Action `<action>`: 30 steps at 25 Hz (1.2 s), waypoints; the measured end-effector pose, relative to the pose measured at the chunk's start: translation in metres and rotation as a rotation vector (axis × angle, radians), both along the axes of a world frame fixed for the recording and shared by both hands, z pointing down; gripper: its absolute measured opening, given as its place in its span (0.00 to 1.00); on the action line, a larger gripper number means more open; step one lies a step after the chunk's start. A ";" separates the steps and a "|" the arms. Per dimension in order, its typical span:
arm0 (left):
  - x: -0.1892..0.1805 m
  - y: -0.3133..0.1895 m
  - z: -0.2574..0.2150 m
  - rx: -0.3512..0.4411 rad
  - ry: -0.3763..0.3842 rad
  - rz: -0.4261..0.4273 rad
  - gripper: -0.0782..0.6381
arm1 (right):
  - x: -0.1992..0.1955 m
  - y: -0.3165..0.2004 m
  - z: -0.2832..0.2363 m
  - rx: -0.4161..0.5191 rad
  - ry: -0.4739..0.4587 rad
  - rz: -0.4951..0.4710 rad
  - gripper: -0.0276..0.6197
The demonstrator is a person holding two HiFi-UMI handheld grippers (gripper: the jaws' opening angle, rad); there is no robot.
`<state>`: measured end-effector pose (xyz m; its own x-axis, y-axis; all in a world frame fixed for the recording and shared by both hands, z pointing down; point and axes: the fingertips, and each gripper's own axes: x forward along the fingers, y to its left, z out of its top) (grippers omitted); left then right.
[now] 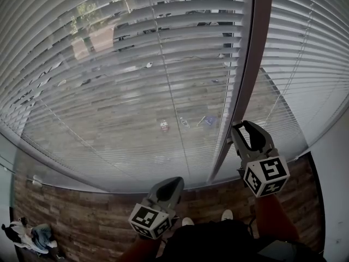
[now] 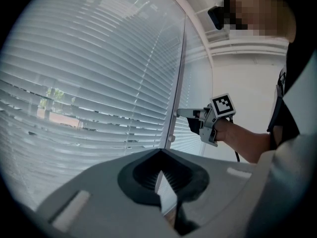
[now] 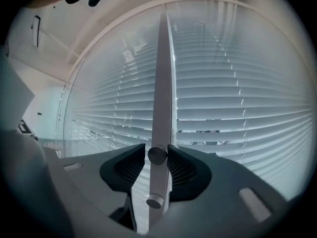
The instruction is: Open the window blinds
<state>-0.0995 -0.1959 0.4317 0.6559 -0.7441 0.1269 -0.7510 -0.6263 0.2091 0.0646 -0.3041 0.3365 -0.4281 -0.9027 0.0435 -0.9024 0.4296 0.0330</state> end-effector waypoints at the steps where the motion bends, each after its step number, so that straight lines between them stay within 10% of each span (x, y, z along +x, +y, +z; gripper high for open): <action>1: 0.000 0.000 -0.001 0.000 -0.002 -0.002 0.11 | 0.000 -0.001 0.002 -0.005 0.001 0.005 0.30; 13: -0.004 -0.002 0.001 0.003 -0.004 -0.012 0.11 | 0.001 -0.011 0.015 -0.052 0.011 0.032 0.28; 30: -0.003 0.000 0.001 0.004 -0.008 -0.002 0.11 | -0.003 -0.008 0.011 0.078 0.500 0.083 0.28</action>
<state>-0.1023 -0.1962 0.4327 0.6532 -0.7462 0.1289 -0.7541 -0.6255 0.2002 0.0614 -0.3116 0.3477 -0.2986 -0.9416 0.1557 -0.7991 0.3359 0.4987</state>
